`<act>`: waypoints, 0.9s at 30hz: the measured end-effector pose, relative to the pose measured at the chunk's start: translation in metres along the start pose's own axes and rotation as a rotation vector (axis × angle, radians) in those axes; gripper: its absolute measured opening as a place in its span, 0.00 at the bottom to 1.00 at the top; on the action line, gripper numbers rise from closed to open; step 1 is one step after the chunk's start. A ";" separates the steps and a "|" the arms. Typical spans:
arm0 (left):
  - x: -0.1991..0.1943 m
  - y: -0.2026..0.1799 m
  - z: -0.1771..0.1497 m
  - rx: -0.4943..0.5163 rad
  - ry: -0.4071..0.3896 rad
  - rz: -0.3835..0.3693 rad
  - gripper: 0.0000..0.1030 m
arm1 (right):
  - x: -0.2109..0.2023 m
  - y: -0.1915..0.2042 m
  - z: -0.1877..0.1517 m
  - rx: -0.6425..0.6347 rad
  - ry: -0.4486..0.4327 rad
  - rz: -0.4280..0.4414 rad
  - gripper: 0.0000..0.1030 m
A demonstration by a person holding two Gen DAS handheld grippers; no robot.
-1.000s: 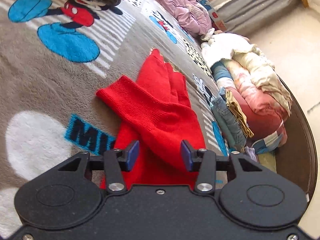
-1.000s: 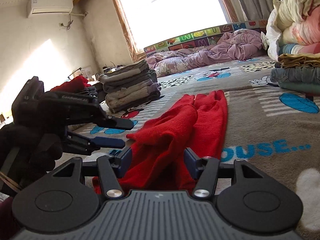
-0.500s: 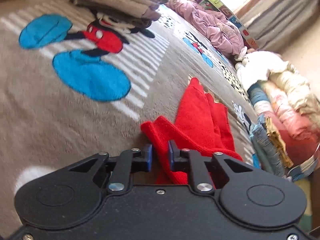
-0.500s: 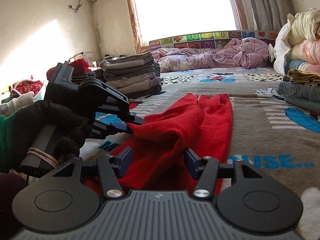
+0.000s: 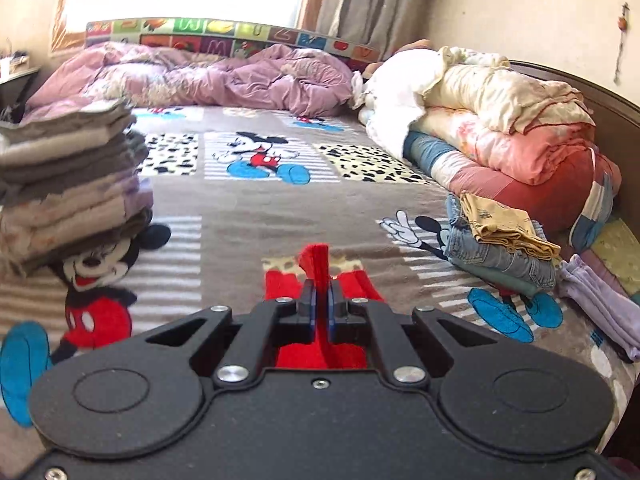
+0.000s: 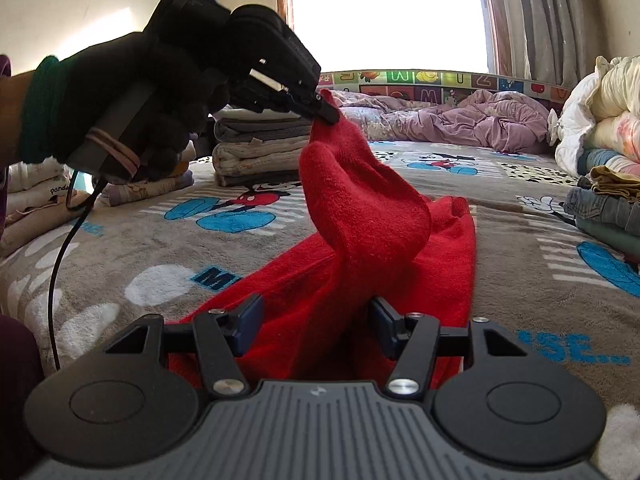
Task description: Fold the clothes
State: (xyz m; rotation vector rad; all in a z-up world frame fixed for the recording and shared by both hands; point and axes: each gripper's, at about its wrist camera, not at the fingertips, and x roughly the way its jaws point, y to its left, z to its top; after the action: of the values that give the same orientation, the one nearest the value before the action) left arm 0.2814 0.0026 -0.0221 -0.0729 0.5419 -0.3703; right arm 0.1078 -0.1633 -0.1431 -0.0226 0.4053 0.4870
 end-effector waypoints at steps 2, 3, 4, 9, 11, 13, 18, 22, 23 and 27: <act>0.003 -0.006 0.014 0.061 -0.010 -0.009 0.02 | 0.004 0.005 0.000 -0.031 0.016 -0.016 0.57; 0.005 -0.008 0.020 0.088 -0.014 -0.011 0.03 | 0.005 0.008 0.000 -0.047 0.017 -0.019 0.57; 0.008 -0.010 0.025 0.116 -0.015 -0.010 0.03 | 0.005 0.010 0.000 -0.062 0.018 -0.023 0.57; 0.030 -0.007 0.035 0.162 0.025 -0.026 0.03 | 0.006 0.024 0.000 -0.143 0.005 -0.034 0.57; 0.040 -0.004 0.035 0.174 0.039 -0.024 0.03 | 0.006 0.030 0.001 -0.185 -0.003 -0.042 0.57; 0.049 -0.001 0.035 0.180 0.052 -0.026 0.03 | 0.006 0.035 0.001 -0.218 -0.011 -0.042 0.57; 0.073 0.006 0.033 0.181 0.089 -0.031 0.03 | 0.007 0.053 0.003 -0.301 -0.037 -0.015 0.57; 0.089 0.006 0.030 0.200 0.110 -0.037 0.03 | 0.008 0.064 0.006 -0.338 -0.066 0.022 0.62; 0.093 0.006 0.029 0.201 0.115 -0.040 0.03 | 0.009 0.067 0.007 -0.340 -0.077 0.035 0.63; 0.106 0.007 0.026 0.211 0.133 -0.046 0.03 | 0.019 0.070 0.007 -0.311 -0.038 0.105 0.66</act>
State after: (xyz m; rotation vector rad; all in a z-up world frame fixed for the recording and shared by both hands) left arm 0.3816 -0.0305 -0.0530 0.1439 0.6301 -0.4780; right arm 0.0933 -0.0915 -0.1389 -0.2934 0.2914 0.6494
